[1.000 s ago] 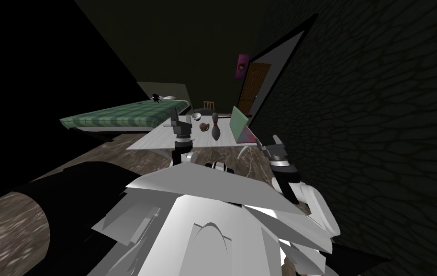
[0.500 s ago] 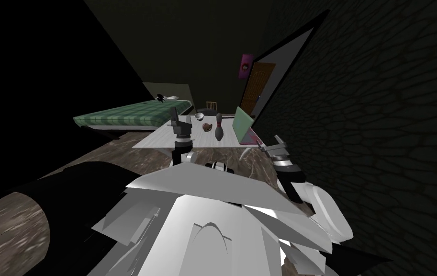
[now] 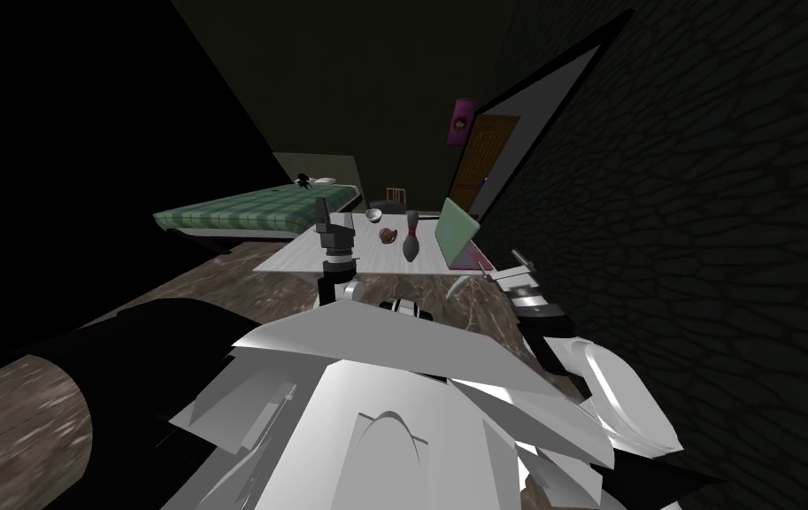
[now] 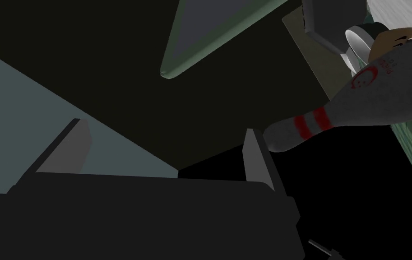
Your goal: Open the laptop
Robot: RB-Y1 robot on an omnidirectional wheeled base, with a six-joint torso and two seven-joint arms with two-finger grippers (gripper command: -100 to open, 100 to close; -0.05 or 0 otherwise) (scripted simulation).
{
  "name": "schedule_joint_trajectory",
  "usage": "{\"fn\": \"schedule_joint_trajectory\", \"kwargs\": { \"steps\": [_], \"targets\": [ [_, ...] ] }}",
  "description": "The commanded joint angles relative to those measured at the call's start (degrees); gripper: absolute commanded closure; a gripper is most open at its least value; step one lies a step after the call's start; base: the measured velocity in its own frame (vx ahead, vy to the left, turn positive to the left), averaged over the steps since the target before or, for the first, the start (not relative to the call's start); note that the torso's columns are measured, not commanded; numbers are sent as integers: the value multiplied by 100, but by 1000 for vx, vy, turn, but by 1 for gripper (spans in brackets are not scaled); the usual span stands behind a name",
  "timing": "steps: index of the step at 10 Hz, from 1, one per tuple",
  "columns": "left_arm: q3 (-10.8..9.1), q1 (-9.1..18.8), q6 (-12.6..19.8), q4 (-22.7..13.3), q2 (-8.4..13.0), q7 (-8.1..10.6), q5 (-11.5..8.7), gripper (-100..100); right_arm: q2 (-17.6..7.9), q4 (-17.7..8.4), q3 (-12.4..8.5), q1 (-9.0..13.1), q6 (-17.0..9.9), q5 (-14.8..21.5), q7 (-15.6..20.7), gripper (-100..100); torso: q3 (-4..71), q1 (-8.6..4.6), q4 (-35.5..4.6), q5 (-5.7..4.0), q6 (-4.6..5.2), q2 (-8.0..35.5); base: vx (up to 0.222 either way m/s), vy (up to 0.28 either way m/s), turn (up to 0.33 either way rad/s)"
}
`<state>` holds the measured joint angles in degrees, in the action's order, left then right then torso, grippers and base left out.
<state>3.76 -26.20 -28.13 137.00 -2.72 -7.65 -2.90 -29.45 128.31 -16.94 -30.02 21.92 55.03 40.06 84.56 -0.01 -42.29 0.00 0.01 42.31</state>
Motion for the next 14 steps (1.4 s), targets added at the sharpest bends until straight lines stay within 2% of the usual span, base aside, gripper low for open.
{"fn": "schedule_joint_trajectory", "kwargs": {
  "steps": [1,2,3,4,5,7,8,9,10,12,13,14],
  "targets": [
    [0,0,0,0,0,0,0,0,-190,-75,-112,18,-70,332,176,-100,0,3,0,0,-2,0,9,45,39],
    [0,0,0,0,0,0,0,0,-343,-148,-217,26,-107,562,341,-100,1,0,0,0,0,-1,24,59,75],
    [0,0,0,0,0,0,0,0,-343,-148,-217,26,-107,599,341,-100,4,4,2,0,-2,-7,15,48,45],
    [0,0,0,0,0,0,0,0,-496,-225,-321,36,-145,819,503,-100,2,0,1,0,0,-3,19,56,79],
    [0,0,0,0,0,0,0,0,-496,-225,-321,36,-145,863,503,-100,2,3,1,0,-2,-3,14,45,46],
    [0,0,0,0,0,0,0,0,-799,-378,-522,55,-219,1264,819,-100,0,0,0,-1,-3,-1,9,60,107],
    [0,0,0,0,0,0,0,0,-799,-378,-522,55,-219,1376,819,-100,1,8,0,2,-2,0,15,58,33],
    [0,0,0,0,0,0,0,0,-945,-452,-619,64,-255,1596,971,-100,1,2,1,1,1,-2,20,57,57],
    [0,0,0,0,0,0,0,0,-945,-452,-619,64,-255,1622,971,-100,2,0,1,0,-2,-4,15,45,44],
    [0,0,0,0,0,0,0,0,-1221,-585,-801,80,-321,2000,1257,-100,1,-3,0,-1,-2,-2,17,51,93],
    [0,0,0,0,0,0,0,0,-1221,-585,-801,80,-321,2085,1257,-100,2,5,1,1,-2,-4,19,49,34],
    [0,0,0,0,0,0,0,0,-1348,-643,-885,87,-351,2295,1389,-100,2,2,1,1,0,-2,19,47,65]
  ]
}}
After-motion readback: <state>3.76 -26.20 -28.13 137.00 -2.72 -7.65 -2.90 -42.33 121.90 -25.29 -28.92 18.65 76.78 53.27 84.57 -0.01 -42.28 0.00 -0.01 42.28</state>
